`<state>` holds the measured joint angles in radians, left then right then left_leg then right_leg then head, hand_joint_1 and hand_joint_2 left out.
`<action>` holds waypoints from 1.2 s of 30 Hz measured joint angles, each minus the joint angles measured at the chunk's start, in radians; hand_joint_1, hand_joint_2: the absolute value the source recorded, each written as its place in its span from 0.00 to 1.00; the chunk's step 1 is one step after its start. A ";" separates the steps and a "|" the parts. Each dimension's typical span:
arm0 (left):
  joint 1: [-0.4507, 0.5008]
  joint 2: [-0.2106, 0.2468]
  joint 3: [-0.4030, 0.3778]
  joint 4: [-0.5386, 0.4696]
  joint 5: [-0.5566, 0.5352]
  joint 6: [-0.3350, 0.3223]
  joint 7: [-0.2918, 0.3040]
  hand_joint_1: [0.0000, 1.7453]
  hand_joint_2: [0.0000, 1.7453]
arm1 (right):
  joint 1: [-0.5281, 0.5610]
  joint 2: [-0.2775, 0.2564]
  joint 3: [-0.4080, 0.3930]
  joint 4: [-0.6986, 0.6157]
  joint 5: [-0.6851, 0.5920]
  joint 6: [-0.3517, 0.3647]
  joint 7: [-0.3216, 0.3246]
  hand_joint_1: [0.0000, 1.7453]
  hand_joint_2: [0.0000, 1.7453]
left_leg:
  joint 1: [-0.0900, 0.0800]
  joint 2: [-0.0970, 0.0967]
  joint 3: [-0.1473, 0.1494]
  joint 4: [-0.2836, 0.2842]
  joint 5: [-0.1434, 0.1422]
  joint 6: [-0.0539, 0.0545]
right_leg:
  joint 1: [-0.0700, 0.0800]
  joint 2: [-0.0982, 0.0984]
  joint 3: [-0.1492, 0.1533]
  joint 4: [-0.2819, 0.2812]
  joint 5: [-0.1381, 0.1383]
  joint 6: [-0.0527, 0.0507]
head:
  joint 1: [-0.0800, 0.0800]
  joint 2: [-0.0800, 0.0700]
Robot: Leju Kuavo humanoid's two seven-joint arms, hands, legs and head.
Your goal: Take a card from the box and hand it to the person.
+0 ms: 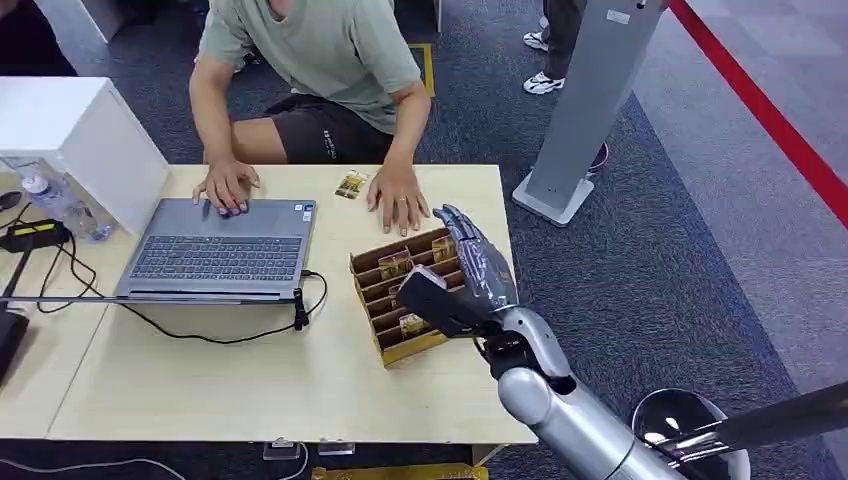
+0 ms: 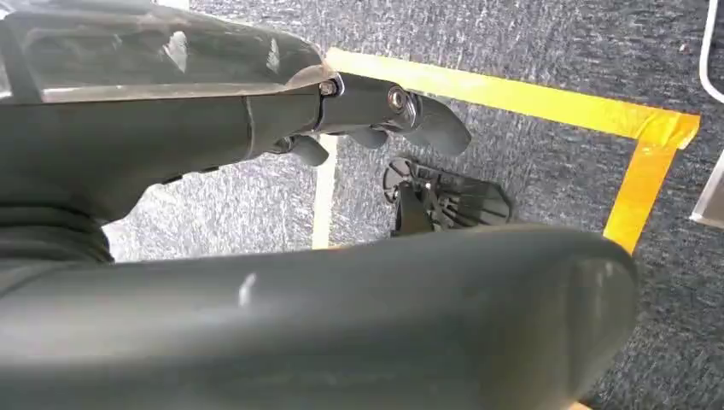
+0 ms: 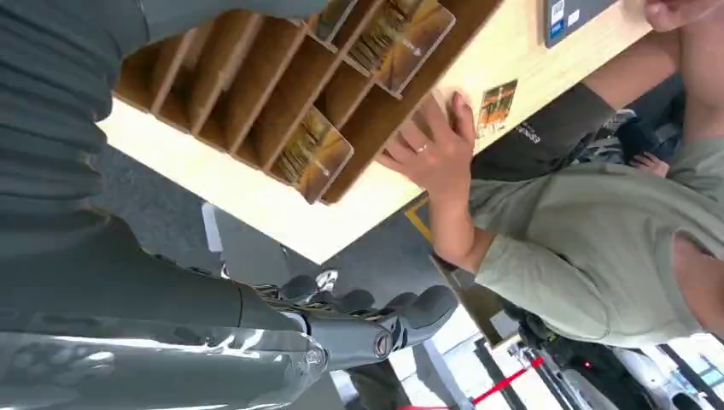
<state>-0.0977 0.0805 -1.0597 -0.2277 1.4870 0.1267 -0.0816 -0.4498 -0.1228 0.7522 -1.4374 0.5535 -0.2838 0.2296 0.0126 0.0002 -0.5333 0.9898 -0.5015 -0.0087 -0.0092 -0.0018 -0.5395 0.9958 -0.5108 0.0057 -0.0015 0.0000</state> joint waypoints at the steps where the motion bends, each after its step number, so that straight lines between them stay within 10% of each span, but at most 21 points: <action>1: 0.000 0.000 0.000 0.000 0.000 0.000 -0.001 0.00 0.00 | -0.005 0.001 0.001 0.002 0.005 0.003 0.002 0.14 1.00 | 0.000 0.000 0.000 0.000 0.000 0.000 | 0.000 -0.001 0.000 0.000 0.000 0.000 | 0.000 0.000; 8: 0.000 -0.002 -0.007 0.000 0.005 0.000 -0.001 0.00 0.00 | -0.084 0.023 0.013 0.076 0.042 0.027 0.031 0.25 1.00 | 0.000 0.000 0.000 0.000 0.000 0.000 | 0.000 0.000 0.000 0.000 0.000 0.000 | 0.000 0.000; 17: 0.000 -0.003 -0.016 0.000 0.013 0.002 -0.005 0.00 0.00 | -0.156 0.044 0.027 0.158 0.128 0.043 0.084 0.74 1.00 | 0.000 0.000 0.000 0.000 0.000 0.000 | 0.000 0.000 0.000 0.000 0.000 0.000 | 0.000 0.000; 36: 0.000 -0.005 -0.017 0.000 0.021 -0.004 -0.010 0.00 0.00 | -0.196 0.049 0.038 0.270 0.205 0.051 0.127 0.45 1.00 | 0.000 0.000 0.000 0.000 0.000 0.000 | 0.000 0.000 0.000 0.000 0.000 0.000 | 0.001 0.000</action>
<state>-0.0981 0.0759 -1.0769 -0.2277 1.5080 0.1225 -0.0919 -0.6454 -0.0736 0.7904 -1.1677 0.7588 -0.2331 0.3571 0.0125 0.0000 -0.5336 0.9898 -0.5014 -0.0086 -0.0092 -0.0022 -0.5399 0.9961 -0.5107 0.0056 -0.0008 0.0000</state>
